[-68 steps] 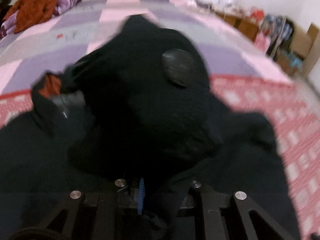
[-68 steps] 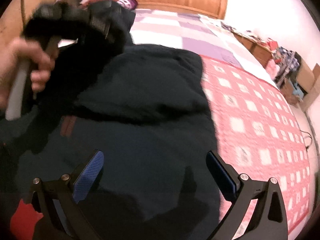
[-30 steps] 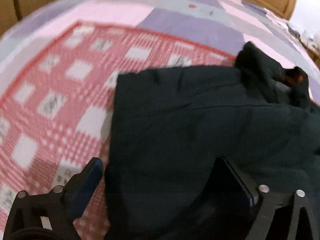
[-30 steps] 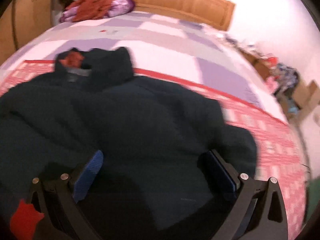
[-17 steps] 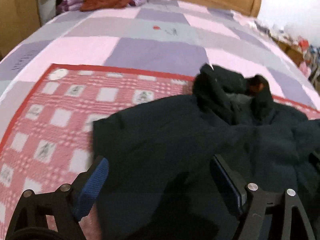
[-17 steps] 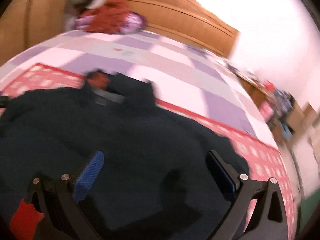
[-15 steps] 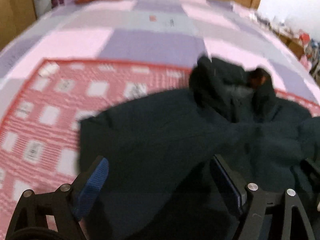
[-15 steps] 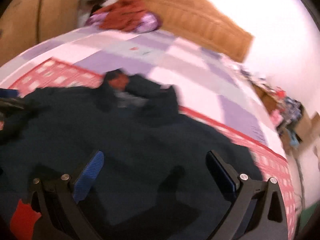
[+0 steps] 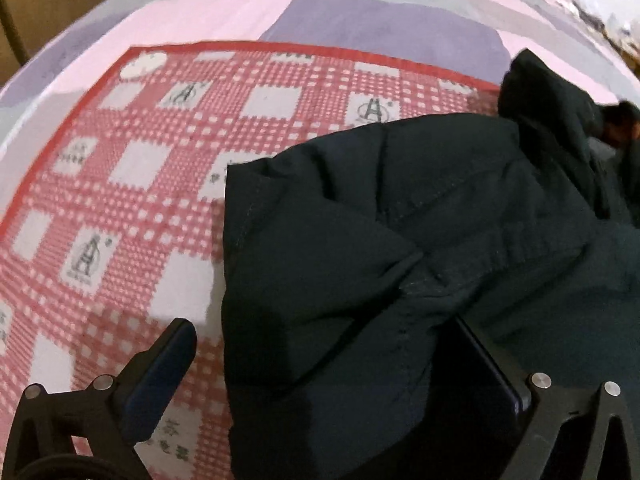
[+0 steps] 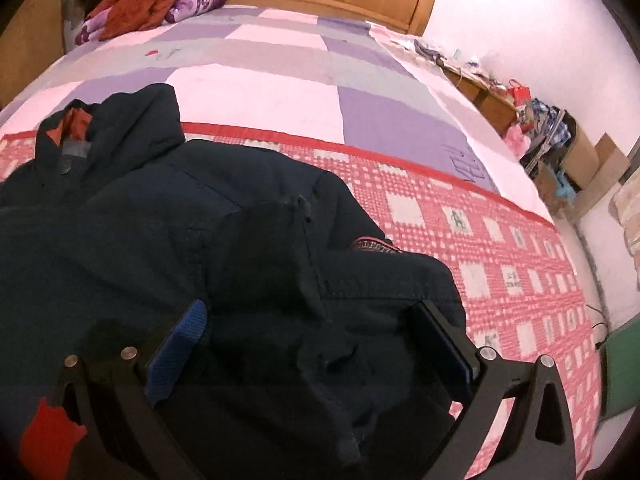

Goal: Fold large clothes

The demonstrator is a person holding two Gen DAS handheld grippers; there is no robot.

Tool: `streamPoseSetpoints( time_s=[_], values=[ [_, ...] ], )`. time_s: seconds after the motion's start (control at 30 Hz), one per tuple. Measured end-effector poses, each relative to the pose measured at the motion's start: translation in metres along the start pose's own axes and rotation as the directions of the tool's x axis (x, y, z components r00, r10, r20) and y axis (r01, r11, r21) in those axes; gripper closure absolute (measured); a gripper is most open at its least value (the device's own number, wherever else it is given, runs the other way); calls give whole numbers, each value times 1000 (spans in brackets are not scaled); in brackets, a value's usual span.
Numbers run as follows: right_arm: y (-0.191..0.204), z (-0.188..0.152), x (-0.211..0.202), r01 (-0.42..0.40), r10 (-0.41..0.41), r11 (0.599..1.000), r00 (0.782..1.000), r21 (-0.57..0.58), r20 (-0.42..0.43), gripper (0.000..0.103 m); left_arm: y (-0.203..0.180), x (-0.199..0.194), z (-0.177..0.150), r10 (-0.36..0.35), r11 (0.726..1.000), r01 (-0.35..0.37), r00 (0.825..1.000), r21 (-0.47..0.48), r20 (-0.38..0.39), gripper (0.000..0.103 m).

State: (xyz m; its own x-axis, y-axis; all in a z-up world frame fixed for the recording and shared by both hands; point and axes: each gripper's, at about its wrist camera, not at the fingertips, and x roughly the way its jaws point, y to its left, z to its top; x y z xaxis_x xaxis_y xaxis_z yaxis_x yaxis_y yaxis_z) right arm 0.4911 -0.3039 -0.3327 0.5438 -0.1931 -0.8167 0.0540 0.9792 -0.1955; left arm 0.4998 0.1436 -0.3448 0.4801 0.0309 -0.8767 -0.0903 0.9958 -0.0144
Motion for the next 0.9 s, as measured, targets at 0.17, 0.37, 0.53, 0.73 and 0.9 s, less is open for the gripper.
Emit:
streamPoseSetpoints(
  time_s=[0.17, 0.37, 0.53, 0.73, 0.9],
  values=[
    [-11, -6, -4, -36, 36, 999, 999, 13, 13, 1, 15, -17, -8, 15, 1000, -15, 1000, 13, 2, 0],
    [35, -16, -77, 67, -63, 998, 970, -6, 237, 1, -13, -81, -37, -49, 998, 41, 983, 46, 175, 3],
    [120, -46, -115, -95, 159, 968, 947, -232, 278, 1, -79, -99, -56, -134, 977, 90, 965, 196, 226, 3],
    [76, -68, -70, -95, 121, 979, 982, -180, 143, 1, -49, -70, -72, -105, 987, 83, 981, 139, 164, 0],
    [-15, -85, -49, -139, 142, 989, 987, -43, 72, 0, -13, -73, -87, -41, 998, 32, 987, 62, 156, 0]
  ],
)
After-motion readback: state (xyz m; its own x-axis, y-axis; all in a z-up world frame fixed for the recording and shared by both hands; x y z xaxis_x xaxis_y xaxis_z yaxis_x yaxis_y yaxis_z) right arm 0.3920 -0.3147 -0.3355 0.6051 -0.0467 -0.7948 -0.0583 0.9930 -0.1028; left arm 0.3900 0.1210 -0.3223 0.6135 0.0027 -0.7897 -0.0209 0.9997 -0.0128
